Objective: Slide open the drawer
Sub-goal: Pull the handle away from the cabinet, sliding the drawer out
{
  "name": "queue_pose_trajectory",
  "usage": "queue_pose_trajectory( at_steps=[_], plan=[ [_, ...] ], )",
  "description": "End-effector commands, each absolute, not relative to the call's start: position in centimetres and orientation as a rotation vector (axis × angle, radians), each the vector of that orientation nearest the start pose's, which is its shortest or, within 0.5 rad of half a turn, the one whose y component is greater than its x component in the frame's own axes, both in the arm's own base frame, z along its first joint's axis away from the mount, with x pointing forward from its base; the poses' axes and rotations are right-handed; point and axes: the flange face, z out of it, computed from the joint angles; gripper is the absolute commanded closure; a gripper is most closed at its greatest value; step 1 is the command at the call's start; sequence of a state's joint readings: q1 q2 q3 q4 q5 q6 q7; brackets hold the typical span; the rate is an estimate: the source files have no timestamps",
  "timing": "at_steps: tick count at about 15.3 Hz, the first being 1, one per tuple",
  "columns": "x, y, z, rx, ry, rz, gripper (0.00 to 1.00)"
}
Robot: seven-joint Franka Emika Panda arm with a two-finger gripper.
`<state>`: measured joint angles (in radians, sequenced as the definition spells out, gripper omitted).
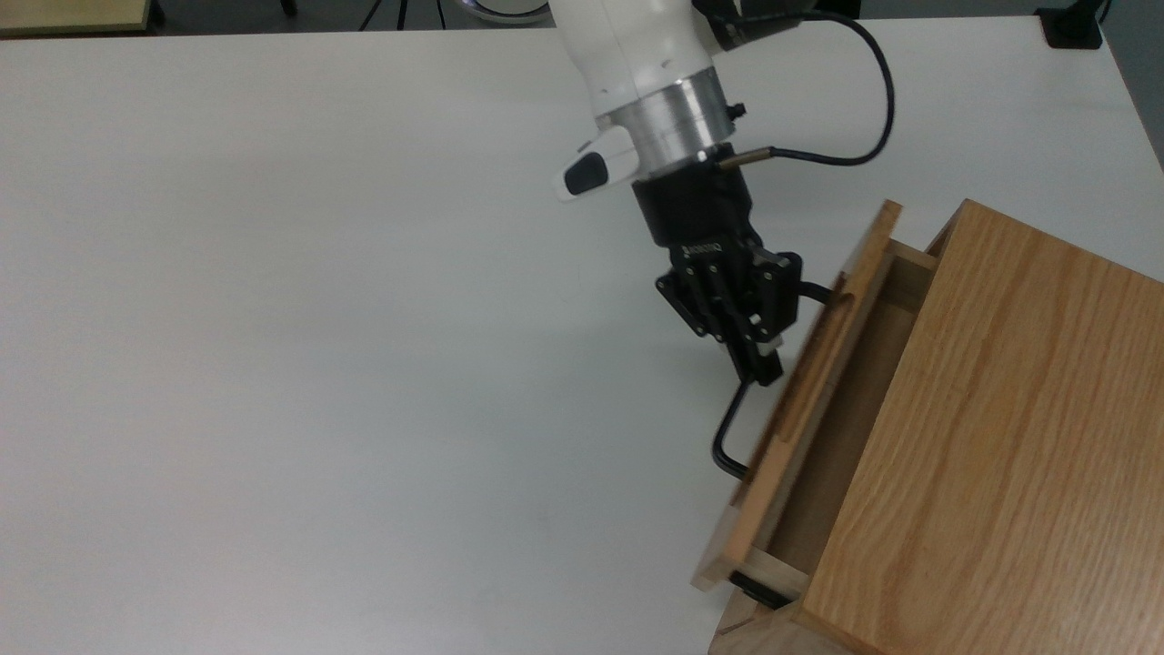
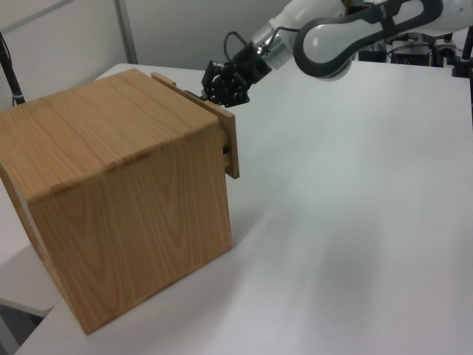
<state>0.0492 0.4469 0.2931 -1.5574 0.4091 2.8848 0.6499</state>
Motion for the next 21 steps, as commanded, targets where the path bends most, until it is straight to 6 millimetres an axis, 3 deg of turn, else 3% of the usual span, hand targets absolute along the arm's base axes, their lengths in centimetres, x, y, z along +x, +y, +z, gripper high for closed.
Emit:
queue_pose_trajectory(
  at_steps=[1, 7, 11, 14, 17, 19, 21],
  plan=[
    [67.5, 14.9, 50.9, -2.17, 0.901, -0.733, 0.84],
    [65.6, 10.3, 49.6, -2.203, 0.988, -0.736, 0.84],
    [65.4, 8.5, 49.2, -2.233, 1.017, -0.694, 0.82],
    [65.1, 7.0, 50.1, -2.259, 1.035, -0.642, 0.66],
    [64.6, 5.0, 51.4, -2.279, 1.06, -0.599, 0.24],
    [64.3, 3.8, 52.6, -2.3, 1.054, -0.583, 0.12],
    [63.7, 1.4, 54.1, -2.343, 1.048, -0.542, 0.08]
  ],
)
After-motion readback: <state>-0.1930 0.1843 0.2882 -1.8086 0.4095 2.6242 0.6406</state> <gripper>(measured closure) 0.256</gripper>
